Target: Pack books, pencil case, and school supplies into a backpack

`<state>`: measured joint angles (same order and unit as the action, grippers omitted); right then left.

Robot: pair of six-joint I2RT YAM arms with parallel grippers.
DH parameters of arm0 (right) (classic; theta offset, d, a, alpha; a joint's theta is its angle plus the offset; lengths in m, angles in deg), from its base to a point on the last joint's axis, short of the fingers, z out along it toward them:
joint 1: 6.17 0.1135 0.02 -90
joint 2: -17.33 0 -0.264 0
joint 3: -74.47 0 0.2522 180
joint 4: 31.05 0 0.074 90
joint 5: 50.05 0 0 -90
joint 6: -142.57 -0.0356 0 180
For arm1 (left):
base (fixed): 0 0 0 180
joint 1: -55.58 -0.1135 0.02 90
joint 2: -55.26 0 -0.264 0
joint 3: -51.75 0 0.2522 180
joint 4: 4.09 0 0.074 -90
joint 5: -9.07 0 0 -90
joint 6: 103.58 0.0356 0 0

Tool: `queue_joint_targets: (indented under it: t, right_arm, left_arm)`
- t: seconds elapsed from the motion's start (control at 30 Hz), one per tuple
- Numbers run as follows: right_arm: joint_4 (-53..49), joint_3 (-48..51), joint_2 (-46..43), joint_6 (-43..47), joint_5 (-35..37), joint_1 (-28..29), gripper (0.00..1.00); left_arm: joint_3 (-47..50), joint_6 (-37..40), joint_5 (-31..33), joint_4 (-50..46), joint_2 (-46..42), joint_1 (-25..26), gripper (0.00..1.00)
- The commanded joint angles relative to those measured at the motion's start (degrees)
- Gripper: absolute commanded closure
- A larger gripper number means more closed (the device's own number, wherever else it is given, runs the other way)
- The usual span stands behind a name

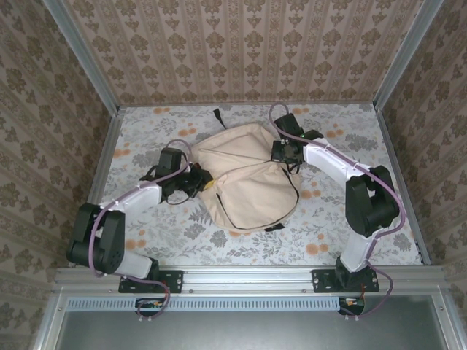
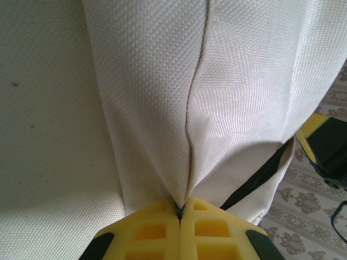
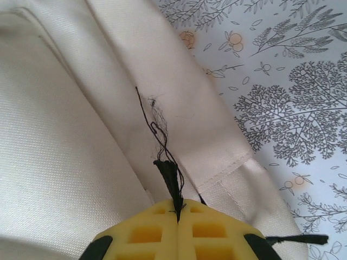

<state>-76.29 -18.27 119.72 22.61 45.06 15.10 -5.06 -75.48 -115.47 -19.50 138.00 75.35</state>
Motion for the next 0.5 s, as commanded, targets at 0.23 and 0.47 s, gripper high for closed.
queue_joint_targets:
  t: [0.23, 0.47]
  right_arm:
    - [2.00, 3.04, -5.96, -0.57, -9.27, -2.11, 1.00]
    - [-1.18, 1.54, -10.28, 1.31, -10.49, -2.11, 0.48]
  left_arm:
    - [-14.42, 8.99, 2.64, -4.39, 9.74, -4.86, 1.00]
    - [-18.53, 14.07, 5.29, -13.76, 7.01, -6.46, 0.65]
